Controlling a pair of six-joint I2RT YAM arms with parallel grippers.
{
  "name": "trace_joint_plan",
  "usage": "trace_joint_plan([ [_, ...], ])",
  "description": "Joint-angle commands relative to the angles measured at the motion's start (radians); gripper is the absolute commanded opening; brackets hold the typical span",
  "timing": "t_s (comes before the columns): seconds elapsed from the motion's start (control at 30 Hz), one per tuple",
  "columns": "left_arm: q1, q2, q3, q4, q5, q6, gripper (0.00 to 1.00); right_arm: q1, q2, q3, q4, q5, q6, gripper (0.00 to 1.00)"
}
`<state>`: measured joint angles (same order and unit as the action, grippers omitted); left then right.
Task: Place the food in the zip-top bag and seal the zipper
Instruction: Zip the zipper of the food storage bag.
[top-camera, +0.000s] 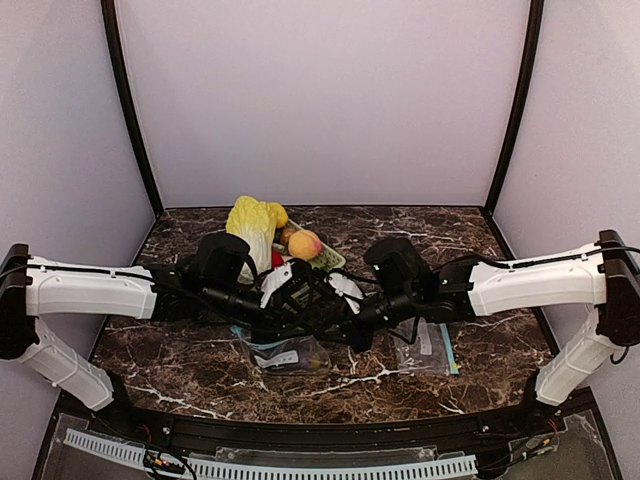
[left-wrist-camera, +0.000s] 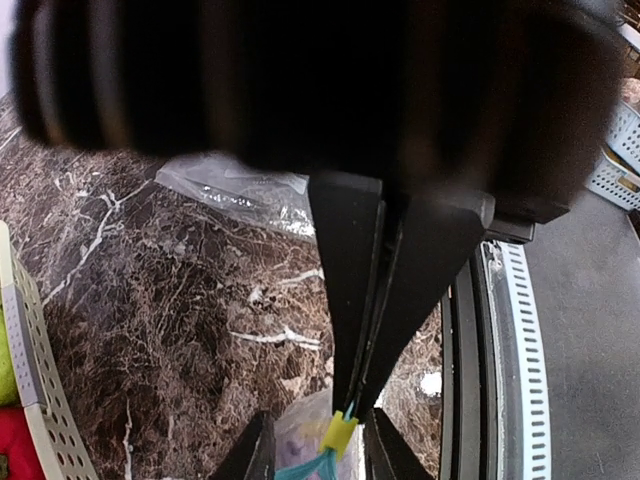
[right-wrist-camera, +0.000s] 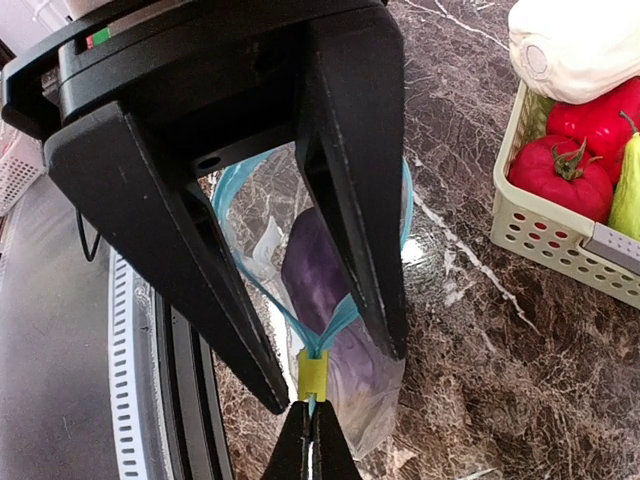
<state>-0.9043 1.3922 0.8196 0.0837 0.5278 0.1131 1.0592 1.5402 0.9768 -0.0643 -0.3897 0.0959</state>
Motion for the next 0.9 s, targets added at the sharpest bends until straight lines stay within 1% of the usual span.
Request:
trace_joint_plan([
  [0.0, -0.005, 0.018, 0.031, -0.030, 0.019, 0.013, 0.31, -0.008, -0.007, 0.001, 0.057, -0.032, 0.014, 0.00],
  [0.2, -0.007, 0.033, 0.049, -0.054, 0.028, 0.023, 0.29, -0.018, -0.005, 0.002, 0.060, -0.037, 0.018, 0.00],
  [0.33, -0.014, 0.049, 0.065, -0.090, 0.035, 0.036, 0.24, -0.027, -0.012, -0.005, 0.060, -0.041, 0.027, 0.00],
  [0.4, -0.019, 0.059, 0.072, -0.115, 0.037, 0.041, 0.20, -0.033, -0.019, -0.012, 0.060, -0.045, 0.034, 0.00],
  [0.7, -0.033, 0.065, 0.067, -0.134, 0.010, 0.042, 0.18, -0.053, -0.035, -0.030, 0.103, -0.068, 0.055, 0.00],
  [0.87, -0.042, 0.077, 0.069, -0.135, -0.007, 0.040, 0.13, -0.058, -0.034, -0.030, 0.118, -0.077, 0.063, 0.00],
])
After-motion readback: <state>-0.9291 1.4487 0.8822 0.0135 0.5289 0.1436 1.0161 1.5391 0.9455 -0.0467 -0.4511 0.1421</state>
